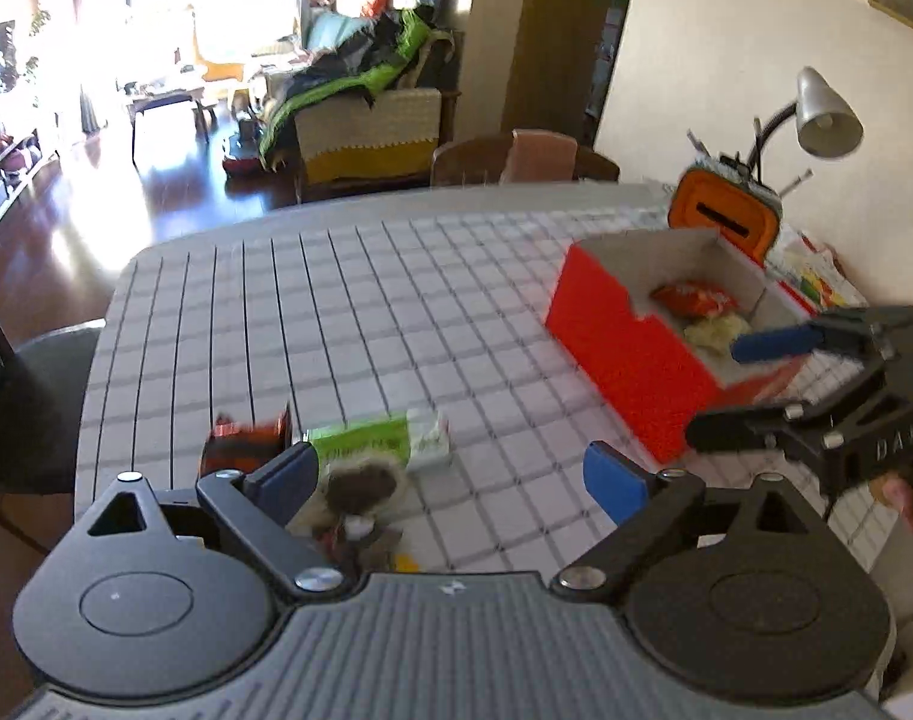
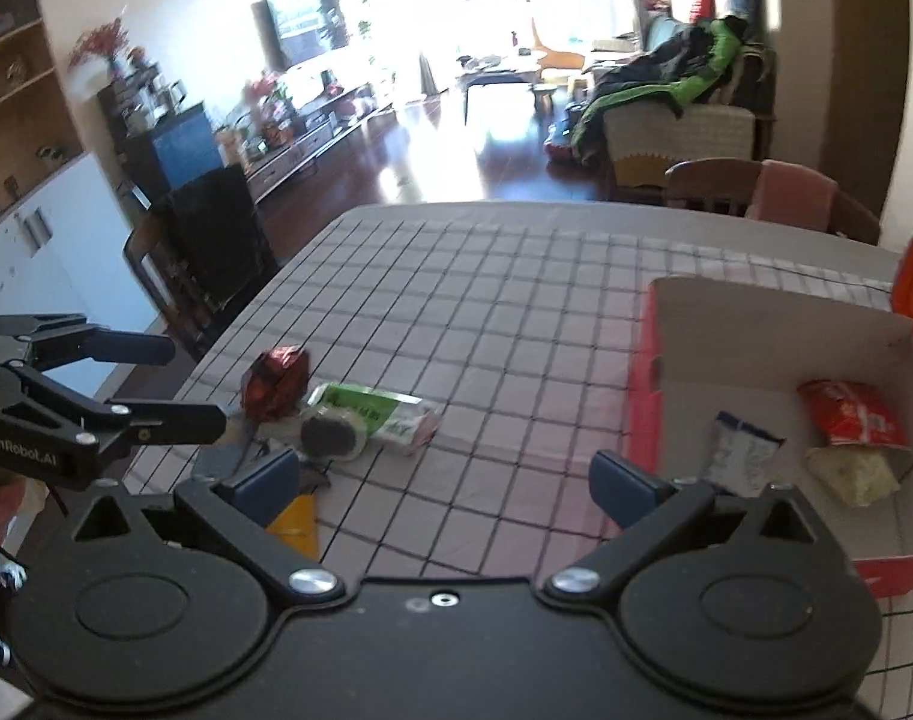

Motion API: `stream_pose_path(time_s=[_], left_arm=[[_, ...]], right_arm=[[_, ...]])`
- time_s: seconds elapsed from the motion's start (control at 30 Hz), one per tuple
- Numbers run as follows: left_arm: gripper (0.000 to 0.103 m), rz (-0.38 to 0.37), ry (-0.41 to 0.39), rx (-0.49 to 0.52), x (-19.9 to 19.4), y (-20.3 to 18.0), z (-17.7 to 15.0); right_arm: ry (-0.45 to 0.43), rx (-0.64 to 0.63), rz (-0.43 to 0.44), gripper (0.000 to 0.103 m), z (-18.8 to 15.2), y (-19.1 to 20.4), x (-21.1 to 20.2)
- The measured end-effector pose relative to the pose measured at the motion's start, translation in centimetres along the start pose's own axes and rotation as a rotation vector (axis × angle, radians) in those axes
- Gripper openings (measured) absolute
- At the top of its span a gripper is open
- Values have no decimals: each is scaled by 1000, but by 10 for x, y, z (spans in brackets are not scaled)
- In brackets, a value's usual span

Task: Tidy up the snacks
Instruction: 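Withdraw both tools from the box back toward the snack pile, then grasp the yellow packet with the right tool while the left tool grasps the blue-wrapped candy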

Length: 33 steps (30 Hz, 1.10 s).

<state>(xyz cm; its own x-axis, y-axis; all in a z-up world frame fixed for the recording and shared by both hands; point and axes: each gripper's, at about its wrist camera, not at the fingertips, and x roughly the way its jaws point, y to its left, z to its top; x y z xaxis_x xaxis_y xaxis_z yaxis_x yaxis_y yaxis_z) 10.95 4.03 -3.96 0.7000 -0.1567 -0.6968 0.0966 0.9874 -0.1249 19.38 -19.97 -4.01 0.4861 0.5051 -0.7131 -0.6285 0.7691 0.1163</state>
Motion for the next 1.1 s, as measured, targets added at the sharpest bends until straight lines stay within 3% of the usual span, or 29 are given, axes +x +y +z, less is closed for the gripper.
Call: stream_pose_path(time_s=[0.1, 0.33, 0.5, 0.77, 1.1], left_arm=[[96, 12, 13, 38, 2, 5, -21], [96, -104, 109, 75, 13, 4, -57], [96, -90, 145, 102, 25, 3, -77], [96, -56, 182, 163, 37, 3, -103], [96, -64, 207, 217, 46, 1, -115]], right_arm=[[22, -3, 11, 103, -2, 8, 10], [93, 14, 48, 103, -11, 20, 39], [140, -15, 69, 103, -19, 35, 62], [233, -196, 117, 102, -30, 73, 111], [326, -304, 156, 88, -35, 106, 160]])
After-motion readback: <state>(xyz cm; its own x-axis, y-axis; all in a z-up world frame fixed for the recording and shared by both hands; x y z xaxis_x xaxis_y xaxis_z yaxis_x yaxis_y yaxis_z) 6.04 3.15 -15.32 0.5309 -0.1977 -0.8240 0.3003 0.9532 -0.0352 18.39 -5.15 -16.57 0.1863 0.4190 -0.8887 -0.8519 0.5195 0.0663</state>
